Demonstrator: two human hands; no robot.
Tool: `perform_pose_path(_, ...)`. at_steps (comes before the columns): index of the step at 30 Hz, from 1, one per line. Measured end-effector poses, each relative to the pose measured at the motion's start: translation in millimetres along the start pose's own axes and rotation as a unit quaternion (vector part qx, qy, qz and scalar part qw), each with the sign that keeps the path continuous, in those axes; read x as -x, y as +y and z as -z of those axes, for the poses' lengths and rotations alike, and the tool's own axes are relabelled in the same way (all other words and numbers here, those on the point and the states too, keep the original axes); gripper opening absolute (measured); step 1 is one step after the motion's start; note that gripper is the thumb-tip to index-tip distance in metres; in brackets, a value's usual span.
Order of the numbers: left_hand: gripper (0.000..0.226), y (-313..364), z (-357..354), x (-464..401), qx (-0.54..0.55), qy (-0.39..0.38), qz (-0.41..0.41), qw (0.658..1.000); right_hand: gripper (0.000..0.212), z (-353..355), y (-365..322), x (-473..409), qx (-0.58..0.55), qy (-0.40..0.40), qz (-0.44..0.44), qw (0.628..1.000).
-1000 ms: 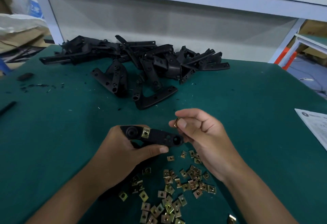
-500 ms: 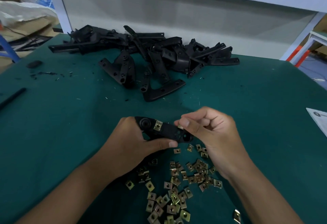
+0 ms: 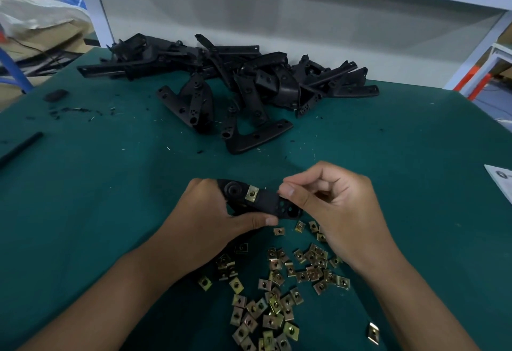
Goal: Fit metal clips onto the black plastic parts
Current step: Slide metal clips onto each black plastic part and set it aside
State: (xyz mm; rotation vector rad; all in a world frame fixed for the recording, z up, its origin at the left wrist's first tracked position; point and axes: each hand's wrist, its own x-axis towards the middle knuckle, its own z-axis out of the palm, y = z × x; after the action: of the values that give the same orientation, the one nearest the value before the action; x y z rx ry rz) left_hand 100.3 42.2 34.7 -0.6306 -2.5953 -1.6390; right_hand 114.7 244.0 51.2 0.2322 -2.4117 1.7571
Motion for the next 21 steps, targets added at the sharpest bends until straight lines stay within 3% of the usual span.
perform_pose_path(9,0.032,-0.6,2.1,-1.0,-0.001,-0.002,0.005,1.000,0.011,-1.9,-0.5,-0.3,-0.110,-0.026,-0.036,0.993)
perform_pose_path(13,0.027,-1.5,2.1,-1.0,-0.001,-0.007,0.008,1.000,0.018,-2.7,0.5,-0.2,-0.087,-0.024,-0.037,0.995)
perform_pose_path(18,0.038,-3.9,2.6,-0.5,-0.004,-0.009,0.025,1.000,0.025,0.1,-1.6,1.1,-0.024,-0.015,0.000,1.000)
perform_pose_path(21,0.029,-2.1,4.8,-1.0,-0.007,-0.014,0.025,1.000,0.024,1.6,-1.2,1.1,-0.010,-0.022,0.016,1.000)
